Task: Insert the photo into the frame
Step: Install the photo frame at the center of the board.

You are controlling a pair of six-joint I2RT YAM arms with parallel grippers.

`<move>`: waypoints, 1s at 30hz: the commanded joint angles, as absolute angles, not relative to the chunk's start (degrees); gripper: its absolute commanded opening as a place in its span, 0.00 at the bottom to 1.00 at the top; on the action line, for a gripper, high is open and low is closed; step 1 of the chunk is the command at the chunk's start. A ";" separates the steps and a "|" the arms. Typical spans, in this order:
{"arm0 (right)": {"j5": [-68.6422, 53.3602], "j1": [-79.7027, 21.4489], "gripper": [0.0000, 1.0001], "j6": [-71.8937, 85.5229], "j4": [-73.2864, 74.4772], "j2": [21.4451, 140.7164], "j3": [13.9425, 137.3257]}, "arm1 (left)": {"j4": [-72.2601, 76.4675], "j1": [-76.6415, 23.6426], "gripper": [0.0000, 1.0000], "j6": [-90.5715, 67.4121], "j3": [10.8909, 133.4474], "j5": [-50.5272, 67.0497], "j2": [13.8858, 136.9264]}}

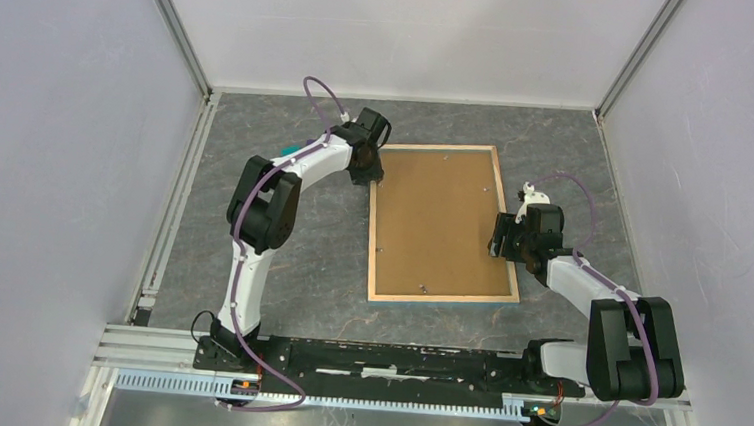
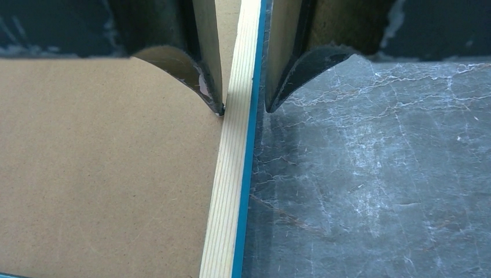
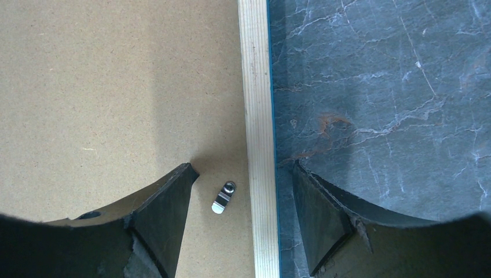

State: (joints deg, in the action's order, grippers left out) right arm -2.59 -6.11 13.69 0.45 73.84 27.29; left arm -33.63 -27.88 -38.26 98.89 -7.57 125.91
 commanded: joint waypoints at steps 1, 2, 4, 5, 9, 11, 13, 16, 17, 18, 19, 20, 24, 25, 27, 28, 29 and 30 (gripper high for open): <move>-2.81 -6.13 0.70 12.82 2.47 74.87 27.09 | -34.74 -28.18 0.39 -36.67 99.93 -9.60 126.88; -2.77 -6.11 0.70 12.85 2.48 74.88 27.07 | -35.19 -28.18 0.39 -36.80 100.31 -10.16 127.12; -2.93 -6.07 0.70 12.84 2.56 74.89 27.24 | -35.60 -28.16 0.38 -36.91 100.67 -10.51 127.78; -2.99 -6.10 0.70 12.83 2.56 74.87 27.25 | -36.30 -28.19 0.37 -36.95 101.25 -10.58 128.23; -2.98 -6.15 0.70 12.89 2.96 74.62 27.55 | -39.76 -29.15 0.35 -36.22 103.50 -12.97 130.14; -2.82 -6.07 0.70 12.74 2.91 74.38 27.48 | -40.17 -29.44 0.34 -36.23 102.86 -13.21 130.36; -2.72 -6.13 0.70 12.84 2.94 74.27 27.51 | -41.67 -29.61 0.34 -36.36 102.91 -13.55 131.00; -2.72 -6.07 0.70 12.87 3.12 74.19 27.60 | -45.30 -29.82 0.27 -37.00 103.46 -13.80 132.27; -2.72 -6.14 0.70 12.86 3.15 74.23 27.60 | -45.70 -30.07 0.26 -37.17 102.83 -13.76 132.29; -2.65 -6.15 0.70 12.84 3.11 74.10 27.60 | -45.86 -30.26 0.26 -37.60 102.05 -13.40 132.07; -2.62 -6.14 0.70 12.84 3.00 74.16 27.59 | -45.87 -30.33 0.25 -38.16 100.82 -12.62 131.88; -2.64 -6.15 0.70 12.85 3.03 74.12 27.60 | -45.87 -30.35 0.24 -38.54 99.76 -11.86 131.73; -2.55 -6.10 0.70 12.86 3.00 74.11 27.71 | -45.58 -30.16 0.17 -40.59 96.29 -7.79 130.21; -2.46 -6.07 0.70 12.85 2.98 74.14 27.69 | -45.00 -30.11 0.17 -41.15 95.74 -6.33 129.18; -2.44 -6.10 0.70 12.94 2.87 74.31 27.47 | -41.18 -29.94 0.16 -42.51 92.98 -2.39 126.12; -2.46 -6.11 0.70 12.93 2.85 74.35 27.38 | -39.00 -29.60 0.16 -43.72 91.54 -0.47 124.36; -2.57 -6.07 0.70 12.93 2.82 74.48 27.41 | -37.56 -29.09 0.14 -44.71 90.59 1.95 123.15; -2.71 -6.13 0.70 12.92 2.93 74.55 27.42 | -36.65 -28.77 0.11 -45.53 90.23 3.60 121.97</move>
